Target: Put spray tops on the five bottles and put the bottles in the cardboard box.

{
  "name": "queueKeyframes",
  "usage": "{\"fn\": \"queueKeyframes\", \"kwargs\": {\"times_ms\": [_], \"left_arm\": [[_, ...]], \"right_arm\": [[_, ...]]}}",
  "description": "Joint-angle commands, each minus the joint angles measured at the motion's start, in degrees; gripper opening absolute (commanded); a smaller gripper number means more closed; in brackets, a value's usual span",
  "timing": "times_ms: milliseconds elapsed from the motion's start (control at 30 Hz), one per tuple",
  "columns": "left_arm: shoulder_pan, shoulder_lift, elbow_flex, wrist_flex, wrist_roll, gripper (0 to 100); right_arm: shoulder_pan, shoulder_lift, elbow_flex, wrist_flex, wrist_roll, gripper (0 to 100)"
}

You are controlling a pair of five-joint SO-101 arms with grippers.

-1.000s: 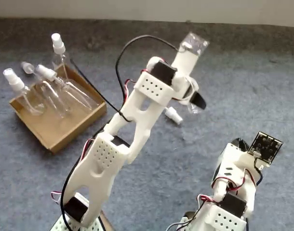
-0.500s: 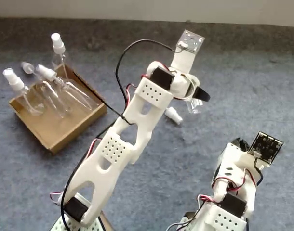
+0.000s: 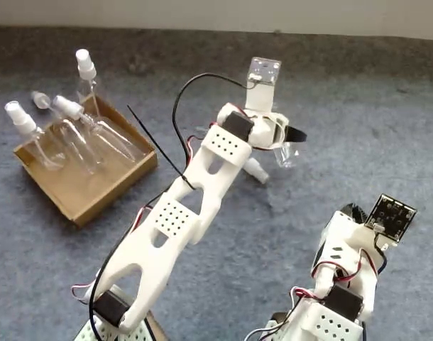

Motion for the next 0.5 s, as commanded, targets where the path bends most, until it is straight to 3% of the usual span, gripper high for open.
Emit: {"fn": "queueKeyframes", "kwargs": {"times_ms": [0,300,467], "left_arm": [[-1.19,1.98,-2.95,-5.98,1.58,38],[-1.63,4.62,-2.95,-8.35,1.85,37],[-1.36,5.14,-2.95,-8.26,1.76,20]], "right_arm": [[0.04,-0.66,8.22,0.13,0.62,1.9],[-0.04,-0.66,8.22,0.13,0.62,1.9],[-0.04,-0.66,8.22,0.13,0.62,1.9]]}}
